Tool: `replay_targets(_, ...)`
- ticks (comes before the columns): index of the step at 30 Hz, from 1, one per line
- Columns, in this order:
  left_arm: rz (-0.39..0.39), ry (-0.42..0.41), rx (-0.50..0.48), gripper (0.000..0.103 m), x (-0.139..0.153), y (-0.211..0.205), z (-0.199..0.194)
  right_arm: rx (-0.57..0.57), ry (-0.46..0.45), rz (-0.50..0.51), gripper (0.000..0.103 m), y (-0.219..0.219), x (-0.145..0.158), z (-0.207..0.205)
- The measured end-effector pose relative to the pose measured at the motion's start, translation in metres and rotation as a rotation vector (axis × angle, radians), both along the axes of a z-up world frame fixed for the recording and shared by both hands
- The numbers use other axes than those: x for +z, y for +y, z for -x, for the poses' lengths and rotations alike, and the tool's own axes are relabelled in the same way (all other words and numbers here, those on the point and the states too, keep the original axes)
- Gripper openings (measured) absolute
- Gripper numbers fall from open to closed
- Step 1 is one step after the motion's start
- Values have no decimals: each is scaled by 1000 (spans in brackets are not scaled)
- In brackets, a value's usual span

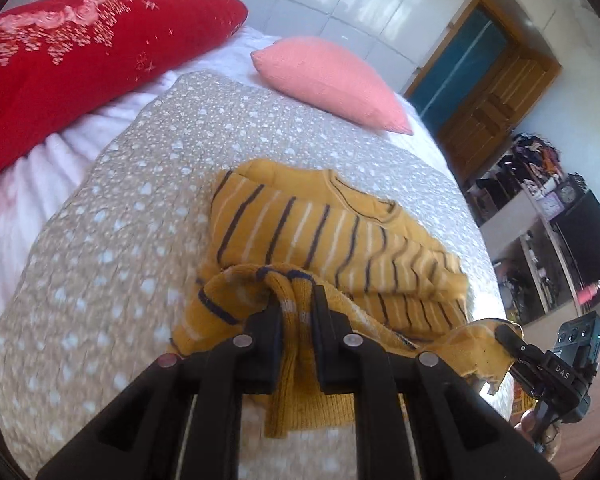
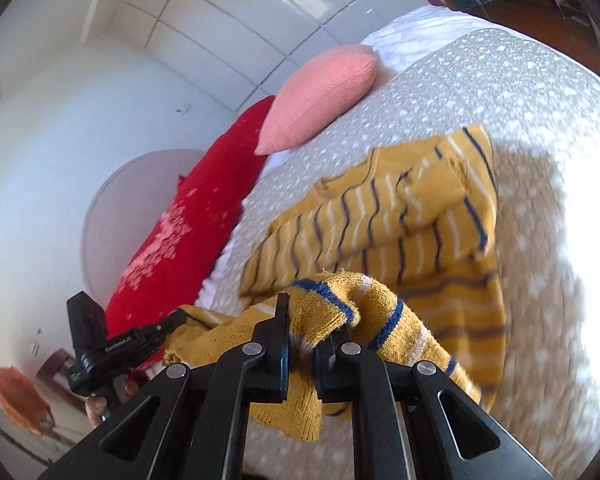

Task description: Fold small clothes

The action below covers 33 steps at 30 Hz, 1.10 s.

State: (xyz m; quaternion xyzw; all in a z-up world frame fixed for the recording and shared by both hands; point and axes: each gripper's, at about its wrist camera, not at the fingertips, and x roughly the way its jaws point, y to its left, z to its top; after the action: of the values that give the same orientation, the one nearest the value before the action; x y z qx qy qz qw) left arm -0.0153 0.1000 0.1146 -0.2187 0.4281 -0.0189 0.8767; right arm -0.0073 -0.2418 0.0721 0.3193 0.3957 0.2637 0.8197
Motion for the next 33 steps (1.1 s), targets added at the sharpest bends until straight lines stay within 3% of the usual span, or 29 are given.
replay_targets(5, 43, 85, 15, 14, -35, 6, -68, -32, 99, -25, 13, -5, -26, -70)
replay_targets(7, 104, 85, 46, 23, -45, 19, -86, -57, 139, -47, 15, -9, -40, -93)
replay_targets(8, 152, 80, 59, 28, -50, 26, -92, -68, 161, -70, 23, -11, -47, -104)
replay_targets(9, 201, 75, 77, 40, -53, 34, -98, -84, 177, -92, 29, -15, -53, -115)
replay_targets(10, 246, 63, 100, 51, -55, 43, -103, -107, 183, -116, 43, -19, -58, -124)
replay_targets(11, 275, 50, 121, 55, -55, 50, -106, -132, 186, -147, 54, -24, -62, -132)
replay_targets(14, 314, 34, 158, 59, -54, 69, -115, -203, 191, -198, 64, -36, -70, -151)
replay_targets(17, 260, 40, 149, 59, -49, 77, -113, -241, 182, -130, 65, -41, -62, -163)
replay_targets(20, 177, 45, 100, 64, -45, 76, -98, -220, 110, -61, 67, -45, -39, -151)
replay_targets(22, 112, 48, 54, 69, -46, 72, -82, -183, 63, 42, 67, -41, -22, -133)
replay_targets(26, -53, 83, -44, 72, -58, 56, -45, -100, 37, 234, 69, -31, -16, -89)
replay_targets(30, -92, 139, -96, 72, -81, 48, -20, -79, 12, 410, 70, -27, -30, -37)
replay_targets(32, -153, 190, -93, 64, -92, 44, -17, -79, 19, 455, 65, -27, -43, -20)
replay_targets(33, -185, 210, -88, 41, -95, 44, -18, -64, 47, 441, 53, -29, -50, -18)
